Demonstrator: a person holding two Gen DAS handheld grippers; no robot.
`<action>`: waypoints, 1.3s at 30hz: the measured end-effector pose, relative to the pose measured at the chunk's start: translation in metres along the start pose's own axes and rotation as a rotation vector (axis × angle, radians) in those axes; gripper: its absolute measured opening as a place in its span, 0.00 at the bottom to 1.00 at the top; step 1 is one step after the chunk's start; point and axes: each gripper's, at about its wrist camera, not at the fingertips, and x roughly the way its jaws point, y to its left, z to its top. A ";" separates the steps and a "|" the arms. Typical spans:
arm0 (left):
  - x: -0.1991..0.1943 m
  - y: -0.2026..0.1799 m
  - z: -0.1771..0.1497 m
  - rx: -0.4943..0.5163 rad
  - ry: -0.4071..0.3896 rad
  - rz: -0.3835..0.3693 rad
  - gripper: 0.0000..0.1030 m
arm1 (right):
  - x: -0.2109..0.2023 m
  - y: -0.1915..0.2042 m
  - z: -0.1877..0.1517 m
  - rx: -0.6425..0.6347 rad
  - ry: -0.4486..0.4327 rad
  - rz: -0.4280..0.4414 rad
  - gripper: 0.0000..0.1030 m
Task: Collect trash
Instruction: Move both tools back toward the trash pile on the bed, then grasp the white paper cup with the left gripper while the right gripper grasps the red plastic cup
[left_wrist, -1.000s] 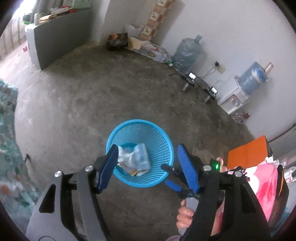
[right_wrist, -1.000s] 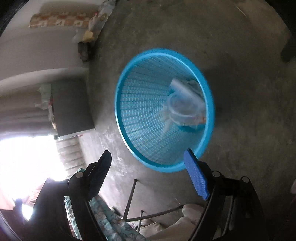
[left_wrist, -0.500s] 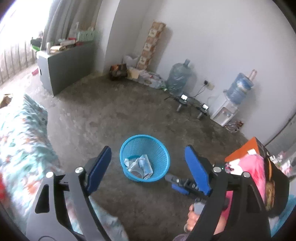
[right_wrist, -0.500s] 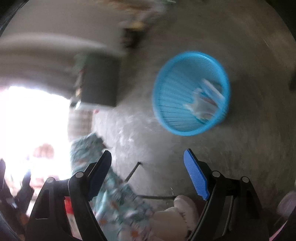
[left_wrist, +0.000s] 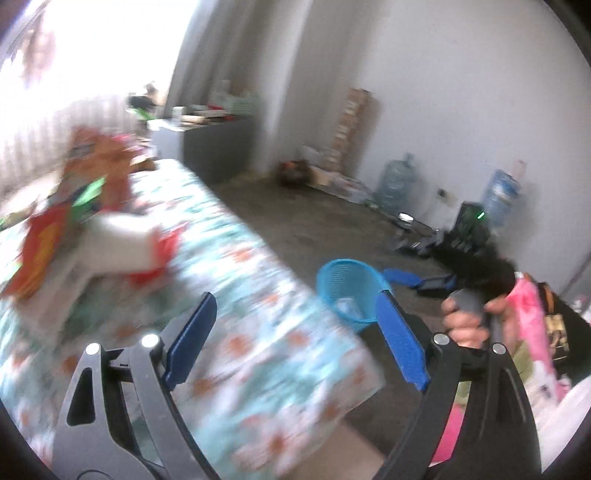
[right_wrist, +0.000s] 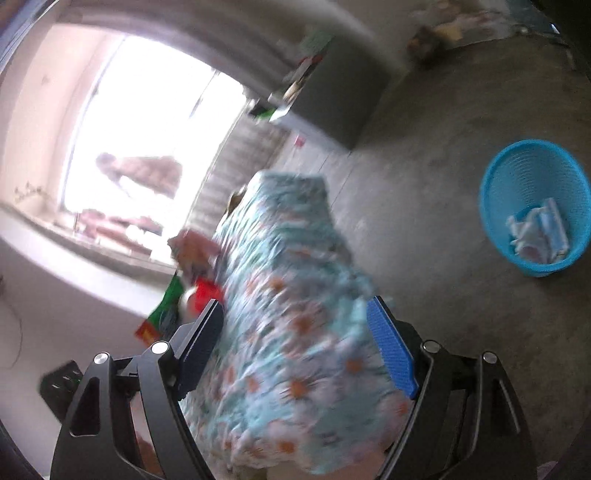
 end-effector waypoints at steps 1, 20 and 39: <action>-0.005 0.007 -0.006 -0.007 -0.005 0.018 0.81 | 0.006 0.009 -0.003 -0.014 0.020 0.006 0.76; -0.002 0.054 -0.015 0.108 -0.211 0.359 0.68 | 0.166 0.128 0.003 -0.092 0.261 0.069 0.62; 0.016 0.099 -0.018 -0.093 -0.130 0.260 0.35 | 0.296 0.172 0.025 -0.395 0.548 0.128 0.67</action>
